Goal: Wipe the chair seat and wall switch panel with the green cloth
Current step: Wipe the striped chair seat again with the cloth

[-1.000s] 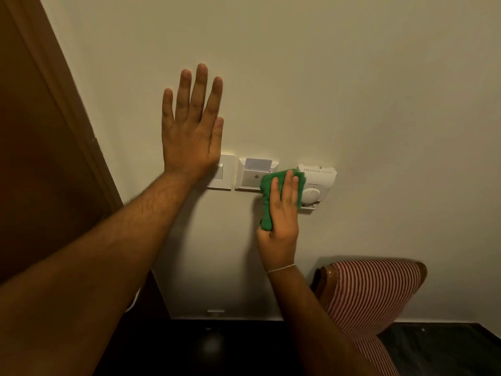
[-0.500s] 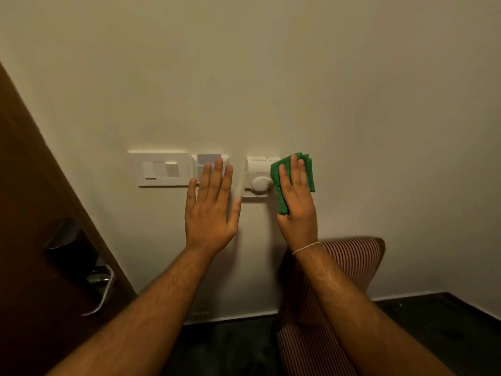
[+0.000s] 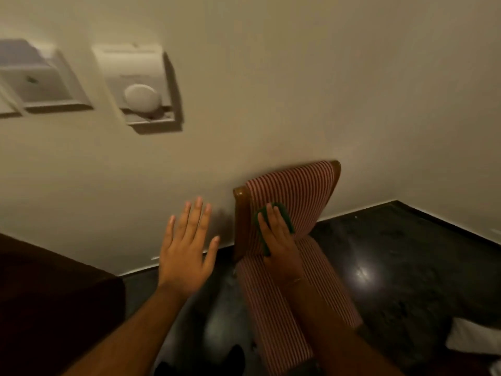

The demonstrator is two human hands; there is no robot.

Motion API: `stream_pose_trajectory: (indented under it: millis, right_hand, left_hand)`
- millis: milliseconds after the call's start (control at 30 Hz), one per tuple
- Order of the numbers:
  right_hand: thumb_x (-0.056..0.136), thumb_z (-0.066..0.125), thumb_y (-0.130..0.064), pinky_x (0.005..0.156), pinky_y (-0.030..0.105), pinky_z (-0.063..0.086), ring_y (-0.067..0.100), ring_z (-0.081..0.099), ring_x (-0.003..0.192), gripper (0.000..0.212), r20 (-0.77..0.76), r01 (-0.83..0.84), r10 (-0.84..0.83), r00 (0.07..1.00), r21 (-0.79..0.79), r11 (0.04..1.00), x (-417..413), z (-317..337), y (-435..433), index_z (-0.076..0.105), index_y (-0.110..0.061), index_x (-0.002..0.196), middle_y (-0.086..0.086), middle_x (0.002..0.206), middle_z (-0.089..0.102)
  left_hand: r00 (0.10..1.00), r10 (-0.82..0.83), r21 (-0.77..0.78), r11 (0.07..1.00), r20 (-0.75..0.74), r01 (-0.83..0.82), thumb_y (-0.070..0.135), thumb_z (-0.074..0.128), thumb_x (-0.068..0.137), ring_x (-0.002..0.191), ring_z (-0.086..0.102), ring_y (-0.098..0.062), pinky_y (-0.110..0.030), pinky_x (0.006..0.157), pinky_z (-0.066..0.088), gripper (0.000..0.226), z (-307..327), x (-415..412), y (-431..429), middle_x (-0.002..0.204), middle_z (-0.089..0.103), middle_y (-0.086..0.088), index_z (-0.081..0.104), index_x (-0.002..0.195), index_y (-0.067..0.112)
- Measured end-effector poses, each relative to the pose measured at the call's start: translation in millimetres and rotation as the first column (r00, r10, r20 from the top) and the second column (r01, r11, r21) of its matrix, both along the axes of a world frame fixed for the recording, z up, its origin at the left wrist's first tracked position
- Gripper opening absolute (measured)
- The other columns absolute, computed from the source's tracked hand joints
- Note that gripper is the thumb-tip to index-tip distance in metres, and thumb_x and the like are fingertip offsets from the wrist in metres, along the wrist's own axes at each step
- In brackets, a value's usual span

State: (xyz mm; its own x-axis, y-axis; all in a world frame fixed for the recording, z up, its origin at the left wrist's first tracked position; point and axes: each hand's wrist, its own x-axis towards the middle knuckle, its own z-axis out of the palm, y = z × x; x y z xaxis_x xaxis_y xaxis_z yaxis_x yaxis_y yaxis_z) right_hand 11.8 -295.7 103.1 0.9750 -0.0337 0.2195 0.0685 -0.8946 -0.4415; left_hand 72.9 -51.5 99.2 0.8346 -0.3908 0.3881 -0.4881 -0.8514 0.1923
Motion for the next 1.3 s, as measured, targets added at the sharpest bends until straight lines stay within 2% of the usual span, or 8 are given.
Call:
stream_pose_trajectory:
  millis: [167, 267, 433, 533, 667, 933, 1133, 1300]
  right_hand:
    - [0.095, 0.055, 0.001, 0.133, 0.051, 0.021, 0.027, 0.007, 0.165, 0.080, -0.261, 0.027, -0.037, 0.965, -0.040, 0.999, -44, -111, -31, 0.024, -0.016, 0.166, 0.002, 0.176, 0.006]
    - [0.097, 0.025, -0.015, 0.136, 0.049, 0.018, 0.022, -0.010, 0.163, 0.074, -0.497, -0.010, -0.025, 0.868, -0.066, 0.998, -53, -158, -41, 0.006, -0.021, 0.169, -0.003, 0.174, -0.012]
    - [0.105, 0.028, -0.021, 0.135, 0.054, 0.017, 0.036, 0.019, 0.163, 0.061, -0.564, -0.022, -0.017, 0.825, -0.062, 0.998, -58, -225, -42, 0.030, -0.009, 0.165, 0.013, 0.174, 0.017]
    - [0.103, 0.042, -0.012, 0.127, 0.053, 0.032, 0.042, 0.044, 0.152, 0.052, -0.524, -0.027, -0.011, 0.852, -0.065, 0.997, -56, -264, -38, 0.051, -0.003, 0.153, 0.020, 0.163, 0.044]
    - [0.109, 0.040, -0.013, 0.134, 0.040, -0.005, 0.028, -0.006, 0.166, 0.067, -0.660, -0.090, 0.026, 0.751, -0.063, 0.994, -42, -304, -43, 0.009, -0.017, 0.169, 0.006, 0.178, -0.002]
    - [0.107, 0.044, -0.015, 0.137, 0.045, 0.002, 0.028, -0.007, 0.166, 0.071, -0.708, -0.090, 0.015, 0.706, -0.069, 0.994, -27, -326, -39, 0.011, -0.020, 0.170, 0.005, 0.179, -0.002]
    - [0.106, 0.048, -0.053, 0.136, 0.053, 0.001, 0.031, -0.012, 0.166, 0.089, -0.774, -0.185, 0.016, 0.633, -0.132, 0.974, -35, -314, -33, -0.003, -0.019, 0.170, 0.010, 0.178, -0.011]
    - [0.106, 0.040, -0.060, 0.135, 0.054, -0.004, 0.033, -0.014, 0.165, 0.087, -0.749, -0.177, -0.040, 0.661, -0.207, 0.962, -31, -280, -25, -0.006, -0.020, 0.170, 0.010, 0.178, -0.013]
  left_hand:
    - [0.992, 0.019, 0.115, 0.993, -0.128, -0.004, 0.053, 0.039, 0.110, 0.173, 0.016, -0.030, -0.048, 0.140, 0.003, 0.081, -79, -35, -16, 0.187, 0.014, -0.008, 0.025, 0.179, 0.013]
    - [0.972, 0.048, 0.145, 0.989, -0.228, -0.015, 0.055, 0.039, 0.108, 0.170, 0.023, -0.032, -0.047, 0.139, 0.004, 0.082, -114, -53, -22, 0.185, 0.021, -0.011, 0.029, 0.177, 0.011]
    - [0.942, 0.115, 0.181, 0.982, -0.316, -0.060, 0.055, 0.043, 0.107, 0.168, 0.028, -0.030, -0.055, 0.135, 0.022, 0.081, -167, -78, -28, 0.183, 0.026, -0.011, 0.033, 0.174, 0.011]
    - [0.928, 0.124, 0.213, 0.976, -0.352, -0.050, 0.056, 0.044, 0.108, 0.169, 0.027, -0.031, -0.056, 0.135, 0.023, 0.081, -193, -92, -25, 0.184, 0.026, -0.010, 0.034, 0.175, 0.012]
    - [0.889, 0.167, 0.267, 0.962, -0.425, -0.053, 0.058, 0.040, 0.109, 0.169, 0.027, -0.032, -0.056, 0.135, 0.019, 0.081, -215, -108, -16, 0.184, 0.025, -0.012, 0.035, 0.175, 0.012]
    - [0.799, 0.249, 0.343, 0.938, -0.548, -0.057, 0.065, 0.028, 0.110, 0.172, 0.016, -0.032, -0.054, 0.137, 0.014, 0.087, -234, -132, 4, 0.186, 0.017, -0.011, 0.027, 0.178, 0.012]
    - [0.800, 0.234, 0.351, 0.936, -0.552, -0.031, 0.066, 0.028, 0.111, 0.171, 0.018, -0.034, -0.050, 0.137, 0.007, 0.086, -231, -134, 8, 0.185, 0.018, -0.013, 0.029, 0.177, 0.011]
    - [0.824, 0.193, 0.340, 0.940, -0.533, -0.001, 0.064, 0.036, 0.110, 0.171, 0.020, -0.032, -0.042, 0.138, -0.006, 0.084, -210, -125, 11, 0.185, 0.021, -0.012, 0.028, 0.177, 0.014]
